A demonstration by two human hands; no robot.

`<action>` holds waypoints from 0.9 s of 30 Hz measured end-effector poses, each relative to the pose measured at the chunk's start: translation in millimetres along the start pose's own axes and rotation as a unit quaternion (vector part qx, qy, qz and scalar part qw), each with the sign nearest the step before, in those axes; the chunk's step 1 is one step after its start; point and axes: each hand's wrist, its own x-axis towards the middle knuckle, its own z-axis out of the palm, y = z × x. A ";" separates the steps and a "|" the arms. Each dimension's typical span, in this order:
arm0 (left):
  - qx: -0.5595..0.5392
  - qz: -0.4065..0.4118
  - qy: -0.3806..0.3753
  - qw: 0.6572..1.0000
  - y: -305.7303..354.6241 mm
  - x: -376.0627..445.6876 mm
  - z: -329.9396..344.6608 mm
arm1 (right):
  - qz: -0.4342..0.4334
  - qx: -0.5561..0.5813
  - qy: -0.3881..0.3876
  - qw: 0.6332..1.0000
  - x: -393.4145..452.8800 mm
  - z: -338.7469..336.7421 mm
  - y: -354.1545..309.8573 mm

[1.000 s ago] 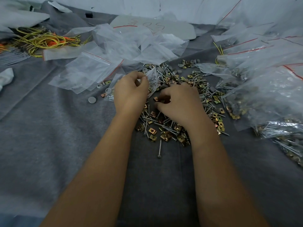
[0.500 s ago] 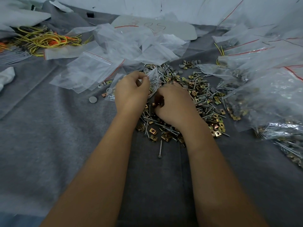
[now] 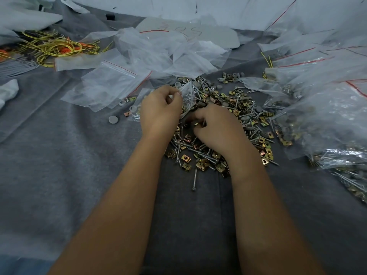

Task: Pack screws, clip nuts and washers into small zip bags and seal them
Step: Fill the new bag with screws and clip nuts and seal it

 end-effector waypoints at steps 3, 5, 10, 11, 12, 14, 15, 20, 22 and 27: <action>0.001 0.000 -0.001 1.000 -0.4 0.1 0.5 | 0.017 0.042 0.063 0.997 -0.4 0.8 1.3; 0.003 -0.003 0.000 1.000 -0.6 0.8 0.6 | 0.034 0.099 0.108 0.989 1.1 1.7 1.3; 0.010 0.009 -0.009 1.000 -0.9 -0.3 0.7 | 0.032 0.215 0.209 0.954 2.6 1.3 -1.7; 0.014 0.016 -0.014 1.000 -0.7 -1.1 0.7 | 0.024 0.230 0.219 0.948 2.4 1.7 -3.5; 0.021 0.023 -0.018 0.999 -0.5 -1.7 0.6 | 0.015 0.241 0.229 0.943 2.5 2.1 -5.1; 0.033 0.038 -0.027 0.998 0.2 -2.7 0.7 | -0.005 0.247 0.245 0.938 3.0 2.5 -7.6; 0.038 0.043 -0.030 0.998 0.5 -3.1 0.7 | -0.015 0.244 0.247 0.938 3.2 2.6 -8.5; 0.029 0.034 -0.034 0.998 -0.1 -3.2 1.2 | 0.002 0.217 0.250 0.943 4.5 4.6 -6.7; 0.029 0.027 -0.031 0.999 -0.6 -2.9 1.8 | 0.037 0.204 0.264 0.942 5.6 3.7 -3.7; 0.022 0.026 -0.024 0.999 -1.1 -3.3 1.7 | 0.102 0.204 0.287 0.931 6.9 0.1 1.4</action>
